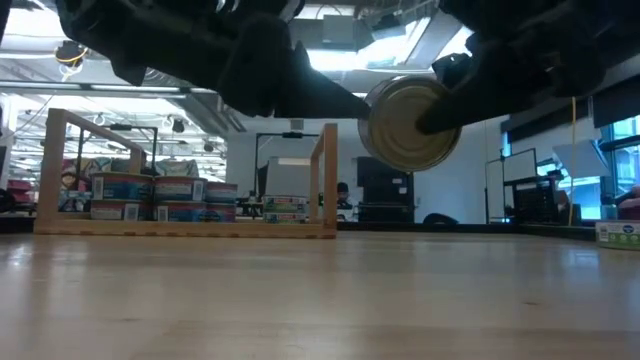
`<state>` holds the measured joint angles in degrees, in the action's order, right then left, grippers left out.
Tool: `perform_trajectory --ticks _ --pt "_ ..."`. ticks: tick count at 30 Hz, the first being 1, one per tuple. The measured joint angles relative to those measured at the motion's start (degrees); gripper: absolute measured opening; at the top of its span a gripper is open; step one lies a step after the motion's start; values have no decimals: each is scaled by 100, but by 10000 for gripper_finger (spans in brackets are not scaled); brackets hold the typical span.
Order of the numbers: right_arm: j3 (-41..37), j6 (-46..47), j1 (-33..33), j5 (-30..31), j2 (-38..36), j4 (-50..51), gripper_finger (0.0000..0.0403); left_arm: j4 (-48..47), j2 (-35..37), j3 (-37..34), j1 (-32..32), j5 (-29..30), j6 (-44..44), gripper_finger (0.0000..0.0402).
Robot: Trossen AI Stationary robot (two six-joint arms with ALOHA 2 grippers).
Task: Stack canned seafood by type on shelf
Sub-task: Put the blue tuna can on the shelf
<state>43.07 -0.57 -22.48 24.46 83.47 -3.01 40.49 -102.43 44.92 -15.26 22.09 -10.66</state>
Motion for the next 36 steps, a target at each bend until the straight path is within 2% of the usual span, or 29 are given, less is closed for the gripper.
perform_trajectory --ticks 13,24,27,30,32,34,36 --pt "11 -353 200 191 6 -229 187 46 -2 20 -19 -25 149 255" --pt "33 -414 247 -172 73 -1407 187 345 -6 20 38 -152 364 253" --pt "31 -340 247 -221 112 -1383 187 410 -11 18 36 -139 328 230" --pt "31 -233 238 -334 122 -1346 187 422 -15 14 38 -154 287 184" --pt "31 -222 238 -375 122 -1344 214 431 -15 14 36 -115 257 178" --pt "31 -225 231 -383 100 -1287 263 336 2 14 30 -12 123 178" --pt "24 -203 173 -376 -51 -1042 309 -120 155 14 -19 338 -24 178"
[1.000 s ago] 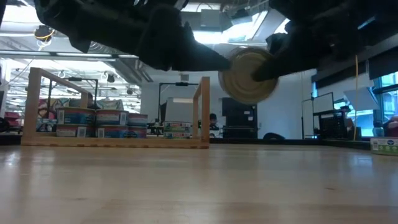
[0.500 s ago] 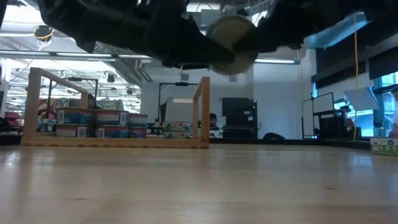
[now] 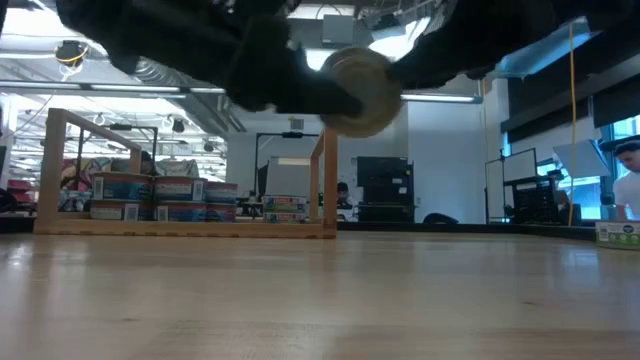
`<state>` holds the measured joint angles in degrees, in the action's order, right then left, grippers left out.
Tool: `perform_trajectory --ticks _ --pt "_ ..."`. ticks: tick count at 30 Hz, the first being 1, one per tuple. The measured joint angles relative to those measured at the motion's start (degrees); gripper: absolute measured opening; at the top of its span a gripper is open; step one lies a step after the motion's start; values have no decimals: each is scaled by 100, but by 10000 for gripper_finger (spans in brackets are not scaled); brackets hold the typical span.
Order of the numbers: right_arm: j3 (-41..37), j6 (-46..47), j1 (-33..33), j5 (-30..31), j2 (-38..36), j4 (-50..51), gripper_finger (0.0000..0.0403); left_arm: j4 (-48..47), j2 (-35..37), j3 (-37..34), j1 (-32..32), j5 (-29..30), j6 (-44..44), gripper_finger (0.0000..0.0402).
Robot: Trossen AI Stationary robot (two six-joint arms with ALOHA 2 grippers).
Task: Stack canned seafood by type on shelf
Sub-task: Put the blue tuna can on the shelf
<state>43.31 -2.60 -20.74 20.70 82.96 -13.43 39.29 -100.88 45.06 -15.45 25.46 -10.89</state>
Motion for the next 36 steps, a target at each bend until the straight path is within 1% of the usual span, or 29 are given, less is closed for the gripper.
perform_trajectory --ticks 3,6,8,10,13,15,18,22,25,27,30,36 --pt "0 133 -120 164 -372 390 359 -1061 518 0 -117 703 -61 178" --pt "0 227 -265 222 -639 730 386 -2321 1187 0 -148 1318 122 178" --pt "0 237 -300 229 -710 911 393 -3198 1549 2 -95 1672 392 178" --pt "0 255 -282 280 -706 958 394 -3884 1787 2 49 1874 693 178" --pt "0 258 -210 332 -574 1005 388 -4418 1835 2 475 2023 915 178" --pt "-2 245 -143 338 -444 1049 382 -4408 1681 0 827 2051 870 178" --pt "-2 252 -2 366 -230 1010 373 -4155 1347 0 1358 2028 509 180" --pt "-7 395 128 342 23 1048 362 -3511 786 2 2000 2039 -64 181" --pt "-7 507 143 279 150 1073 355 -3137 400 2 2333 2023 -338 184" --pt "-7 525 131 261 175 1115 351 -2920 181 2 2489 2021 -450 187" --pt "-7 530 128 261 171 1132 346 -2920 9 2 2609 2008 -415 197" --pt "-7 530 130 261 171 1218 337 -3078 -67 2 2632 1971 -240 207"
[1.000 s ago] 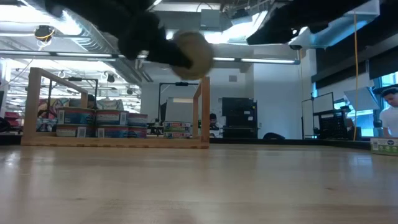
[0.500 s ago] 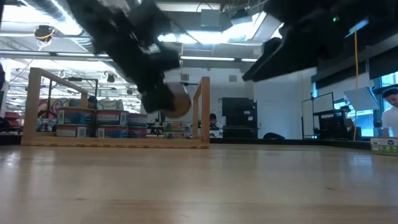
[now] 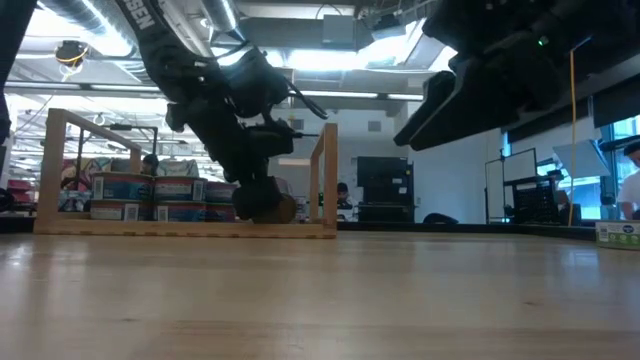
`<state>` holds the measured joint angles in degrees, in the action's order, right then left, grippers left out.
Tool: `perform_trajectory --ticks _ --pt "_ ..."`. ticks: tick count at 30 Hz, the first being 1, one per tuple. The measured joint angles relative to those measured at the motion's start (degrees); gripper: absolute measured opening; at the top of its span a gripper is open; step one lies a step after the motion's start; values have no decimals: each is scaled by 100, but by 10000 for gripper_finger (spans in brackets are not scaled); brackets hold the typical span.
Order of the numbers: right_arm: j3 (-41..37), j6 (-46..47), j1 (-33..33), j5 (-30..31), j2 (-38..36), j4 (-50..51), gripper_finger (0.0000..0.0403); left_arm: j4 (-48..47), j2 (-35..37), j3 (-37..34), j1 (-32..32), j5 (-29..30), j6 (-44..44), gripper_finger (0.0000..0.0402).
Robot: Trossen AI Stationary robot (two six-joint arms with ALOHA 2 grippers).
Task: Stack canned seafood by type on shelf
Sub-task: Put the blue tuna can on the shelf
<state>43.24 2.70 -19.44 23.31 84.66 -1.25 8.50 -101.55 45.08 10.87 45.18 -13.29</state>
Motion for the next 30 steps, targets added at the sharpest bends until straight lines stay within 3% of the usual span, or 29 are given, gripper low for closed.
perform_trajectory --ticks 13,21,24,30 --pt "0 7 -2 -2 0 107 335 130 -7 2 9 8 450 209" --pt "0 7 -2 -2 0 144 335 123 -7 2 -20 14 -21 212" --pt "0 7 -2 -2 0 142 335 121 -7 2 -21 17 149 236" --pt "0 6 -2 -2 0 140 335 136 -7 34 -163 -14 347 324"
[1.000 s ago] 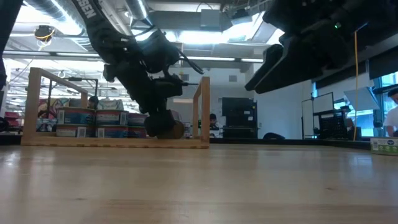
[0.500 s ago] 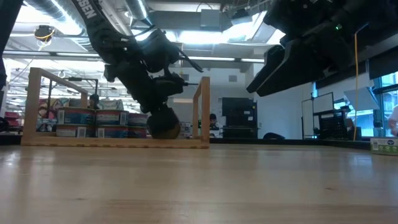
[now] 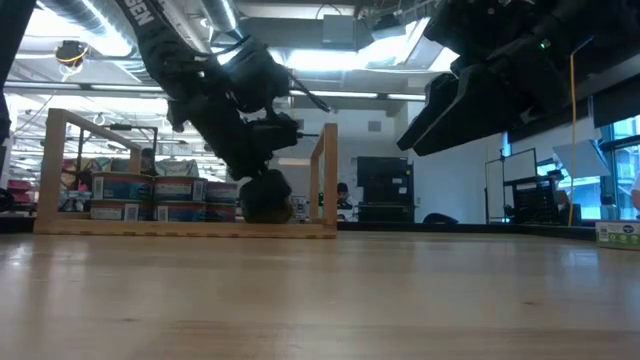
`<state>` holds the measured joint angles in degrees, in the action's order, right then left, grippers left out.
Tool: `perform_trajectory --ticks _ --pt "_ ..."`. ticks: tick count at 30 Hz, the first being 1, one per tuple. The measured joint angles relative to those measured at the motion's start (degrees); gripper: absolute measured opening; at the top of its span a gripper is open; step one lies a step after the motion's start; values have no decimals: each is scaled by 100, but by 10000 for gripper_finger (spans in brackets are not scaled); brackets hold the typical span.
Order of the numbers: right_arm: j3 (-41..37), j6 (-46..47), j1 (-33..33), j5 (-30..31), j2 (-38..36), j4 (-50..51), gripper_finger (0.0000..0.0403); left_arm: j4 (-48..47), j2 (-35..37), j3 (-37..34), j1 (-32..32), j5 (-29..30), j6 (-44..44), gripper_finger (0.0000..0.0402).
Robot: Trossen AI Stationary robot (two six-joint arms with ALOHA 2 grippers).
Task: Stack canned seafood by type on shelf
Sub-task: Put the blue tuna can on the shelf, then move the green tuna can from the middle right to the center
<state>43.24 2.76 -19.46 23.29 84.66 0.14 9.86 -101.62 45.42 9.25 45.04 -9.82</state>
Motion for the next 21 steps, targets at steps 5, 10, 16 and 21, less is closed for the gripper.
perform_trajectory --ticks 5,10,16,21 --pt "-2 -2 0 0 0 -2 335 -218 53 376 -385 -8 287 355" --pt "-2 4 0 1 0 29 335 -1373 370 842 -865 -24 525 356" --pt "-2 139 0 -35 0 314 335 -2580 1102 945 -1617 -34 2058 354" --pt "36 950 0 301 -326 1165 335 -3157 1239 945 -2363 -33 3101 354"
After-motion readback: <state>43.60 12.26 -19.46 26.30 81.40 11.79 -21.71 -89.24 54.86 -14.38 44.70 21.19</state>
